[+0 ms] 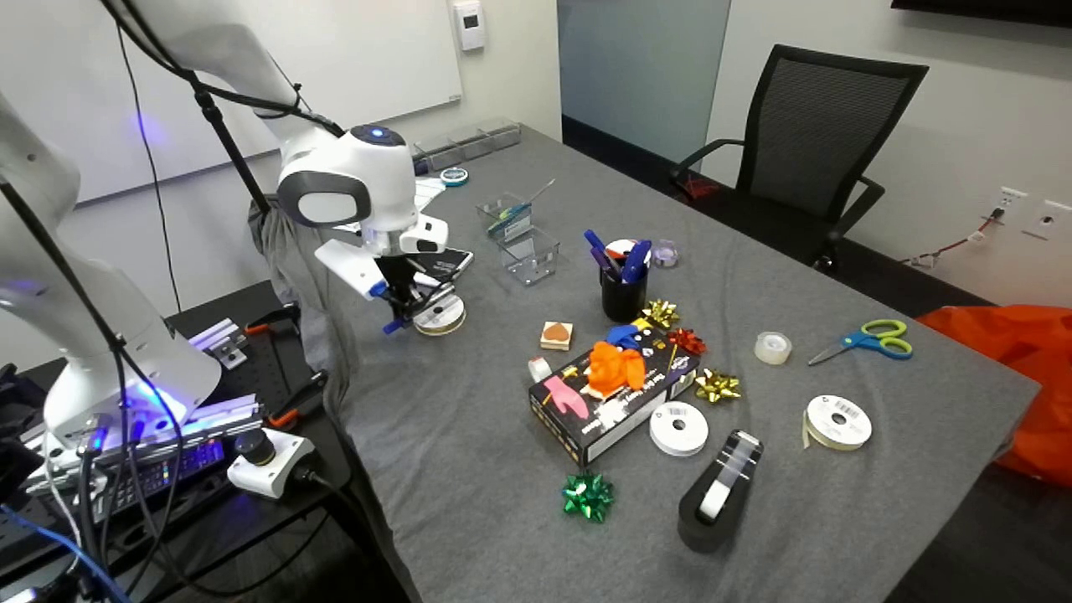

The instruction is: Move the marker to the left

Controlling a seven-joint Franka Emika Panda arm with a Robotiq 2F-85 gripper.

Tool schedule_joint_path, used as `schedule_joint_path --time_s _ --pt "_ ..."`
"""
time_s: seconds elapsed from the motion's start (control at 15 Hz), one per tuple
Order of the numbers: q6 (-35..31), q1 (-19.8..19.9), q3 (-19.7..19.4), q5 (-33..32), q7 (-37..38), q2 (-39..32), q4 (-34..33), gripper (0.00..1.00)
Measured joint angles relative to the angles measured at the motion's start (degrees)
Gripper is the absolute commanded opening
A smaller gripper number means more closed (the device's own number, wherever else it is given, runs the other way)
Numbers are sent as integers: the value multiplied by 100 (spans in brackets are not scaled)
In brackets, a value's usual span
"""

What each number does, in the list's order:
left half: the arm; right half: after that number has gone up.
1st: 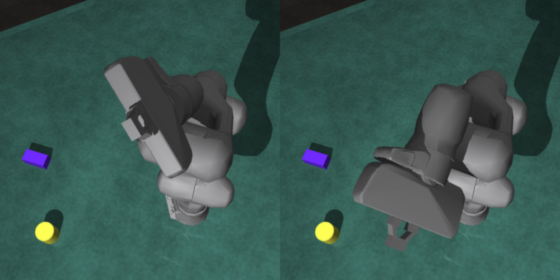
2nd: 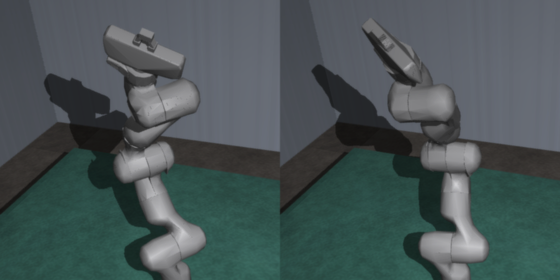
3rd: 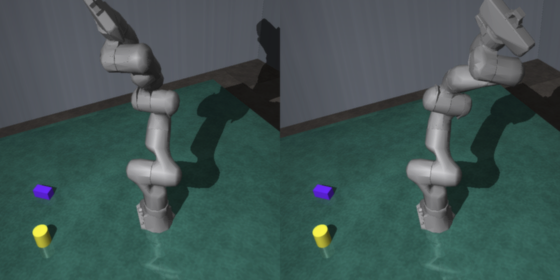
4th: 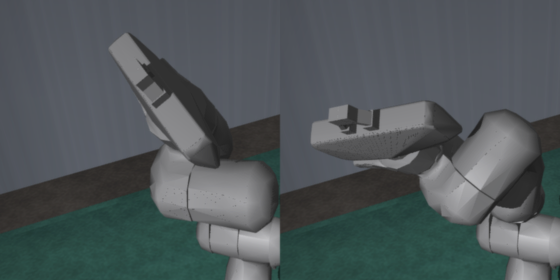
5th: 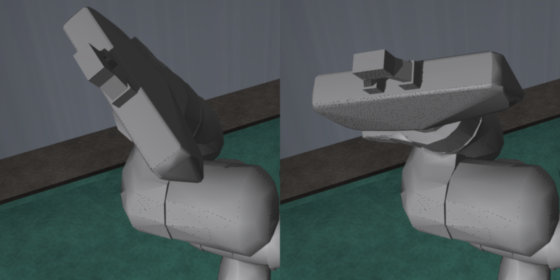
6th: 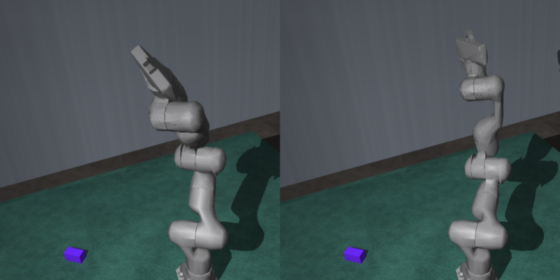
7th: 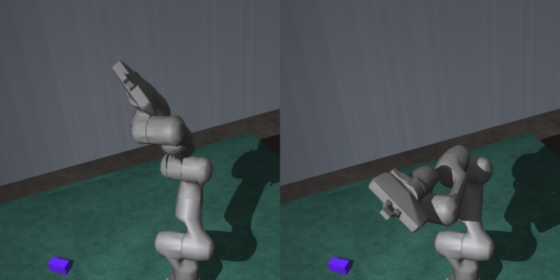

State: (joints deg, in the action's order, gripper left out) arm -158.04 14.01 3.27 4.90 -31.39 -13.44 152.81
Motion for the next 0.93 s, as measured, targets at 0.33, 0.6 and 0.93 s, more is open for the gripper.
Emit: schedule_joint_path --time_s 0.33,0.6,0.93 --pt "3 -106 379 526 1 150 97 20" --pt "6 -177 376 526 89 220 114 20" --pt "15 -190 369 532 89 235 119 5"
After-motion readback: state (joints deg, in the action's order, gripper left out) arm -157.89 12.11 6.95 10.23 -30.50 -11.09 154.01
